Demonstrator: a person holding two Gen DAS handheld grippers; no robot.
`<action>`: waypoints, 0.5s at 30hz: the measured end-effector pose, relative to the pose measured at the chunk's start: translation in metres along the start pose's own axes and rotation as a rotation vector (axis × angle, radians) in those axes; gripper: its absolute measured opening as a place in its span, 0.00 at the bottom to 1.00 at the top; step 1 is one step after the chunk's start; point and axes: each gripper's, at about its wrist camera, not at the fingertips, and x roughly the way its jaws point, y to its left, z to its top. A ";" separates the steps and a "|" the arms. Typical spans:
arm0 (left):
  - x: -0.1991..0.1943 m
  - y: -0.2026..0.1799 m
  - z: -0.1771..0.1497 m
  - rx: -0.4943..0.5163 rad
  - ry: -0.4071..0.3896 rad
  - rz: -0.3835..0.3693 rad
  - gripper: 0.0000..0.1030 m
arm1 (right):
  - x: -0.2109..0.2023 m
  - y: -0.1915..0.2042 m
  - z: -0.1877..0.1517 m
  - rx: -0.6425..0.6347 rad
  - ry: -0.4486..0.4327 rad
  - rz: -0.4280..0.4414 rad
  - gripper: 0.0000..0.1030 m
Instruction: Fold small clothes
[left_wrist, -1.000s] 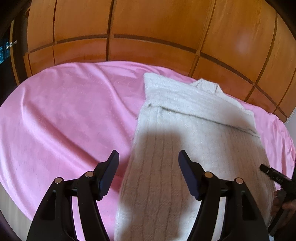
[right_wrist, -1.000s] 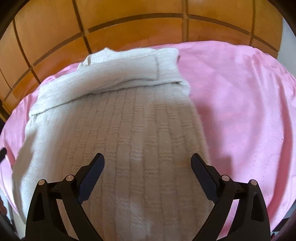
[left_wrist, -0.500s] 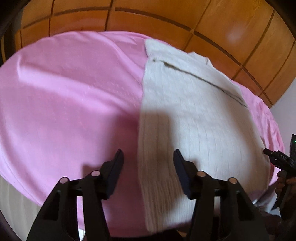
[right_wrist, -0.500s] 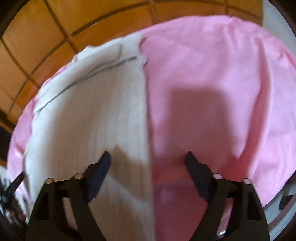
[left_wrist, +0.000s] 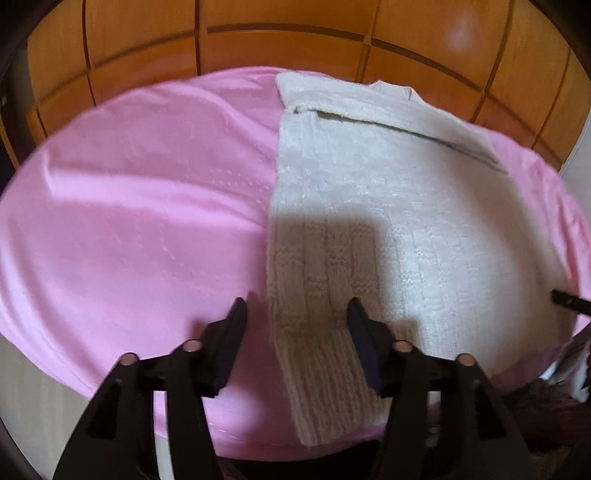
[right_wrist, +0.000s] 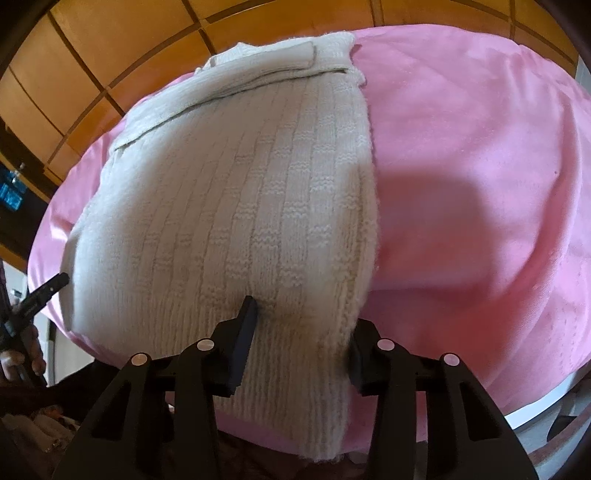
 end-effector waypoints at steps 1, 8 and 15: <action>-0.002 -0.002 0.000 0.015 -0.007 0.007 0.55 | 0.000 0.000 0.001 0.000 0.001 0.001 0.42; -0.008 -0.006 0.000 0.049 -0.022 0.021 0.55 | 0.000 0.001 0.002 0.003 0.013 0.019 0.56; -0.012 -0.005 -0.005 0.055 -0.029 0.012 0.55 | -0.003 0.003 -0.002 -0.006 0.033 0.020 0.56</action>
